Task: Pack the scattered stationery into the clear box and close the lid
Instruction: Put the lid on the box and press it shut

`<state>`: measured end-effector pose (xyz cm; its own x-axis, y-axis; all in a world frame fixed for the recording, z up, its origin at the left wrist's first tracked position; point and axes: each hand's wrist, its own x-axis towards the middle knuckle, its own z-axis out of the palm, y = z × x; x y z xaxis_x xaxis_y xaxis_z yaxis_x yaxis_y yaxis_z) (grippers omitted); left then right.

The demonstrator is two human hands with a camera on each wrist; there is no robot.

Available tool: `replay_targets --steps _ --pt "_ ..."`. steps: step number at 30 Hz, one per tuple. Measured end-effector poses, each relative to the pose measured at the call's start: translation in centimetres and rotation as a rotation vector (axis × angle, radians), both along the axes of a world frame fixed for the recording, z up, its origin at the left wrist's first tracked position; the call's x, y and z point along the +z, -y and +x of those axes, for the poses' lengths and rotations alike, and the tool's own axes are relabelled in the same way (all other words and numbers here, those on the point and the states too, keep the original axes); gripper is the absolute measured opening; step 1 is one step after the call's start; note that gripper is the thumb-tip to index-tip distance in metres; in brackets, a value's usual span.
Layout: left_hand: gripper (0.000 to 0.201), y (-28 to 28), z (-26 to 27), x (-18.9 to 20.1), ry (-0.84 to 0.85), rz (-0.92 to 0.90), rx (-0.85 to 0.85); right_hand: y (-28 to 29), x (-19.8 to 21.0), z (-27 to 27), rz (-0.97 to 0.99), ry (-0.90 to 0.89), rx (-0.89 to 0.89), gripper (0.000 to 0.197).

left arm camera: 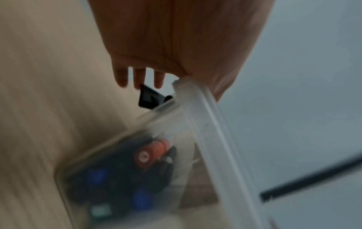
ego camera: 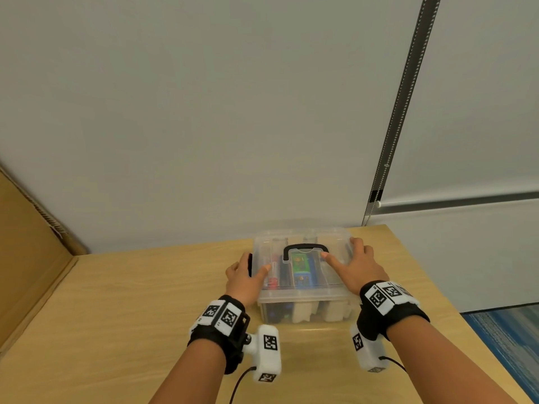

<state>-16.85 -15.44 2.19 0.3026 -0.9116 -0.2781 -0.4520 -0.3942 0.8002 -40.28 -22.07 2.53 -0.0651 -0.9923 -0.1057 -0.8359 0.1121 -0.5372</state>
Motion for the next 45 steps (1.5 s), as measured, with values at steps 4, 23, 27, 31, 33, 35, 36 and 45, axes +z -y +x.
replay_targets --steps 4,23,27,31,33,35,36,45 --pt "0.115 -0.1 0.2 0.4 -0.180 0.000 0.026 -0.3 -0.2 -0.1 -0.005 0.000 0.009 0.094" --pt "0.092 1.4 -0.4 -0.9 0.152 -0.181 0.097 -1.1 -1.0 1.0 -0.011 0.015 0.034 0.111" --pt "0.092 1.5 -0.4 -1.1 0.184 -0.194 0.080 -1.2 -0.9 1.2 -0.024 -0.010 0.019 0.110" --pt "0.094 1.2 -0.4 -1.1 0.158 -0.214 0.099 -1.1 -0.6 1.1 0.039 0.028 -0.059 0.131" --pt "0.092 1.1 -0.5 -0.9 0.127 -0.228 0.114 -0.8 -0.2 0.8 0.109 0.131 -0.087 0.143" --pt "0.093 1.0 -0.5 -0.8 0.101 -0.235 0.119 -0.6 0.2 0.7 0.159 0.167 -0.101 0.148" --pt "0.094 1.0 -0.5 -0.7 0.091 -0.234 0.120 -0.5 0.4 0.8 0.169 0.141 -0.108 0.149" --pt "0.089 1.2 -0.7 -0.8 0.079 -0.229 0.132 0.2 2.1 1.6 0.162 -0.003 -0.082 0.132"
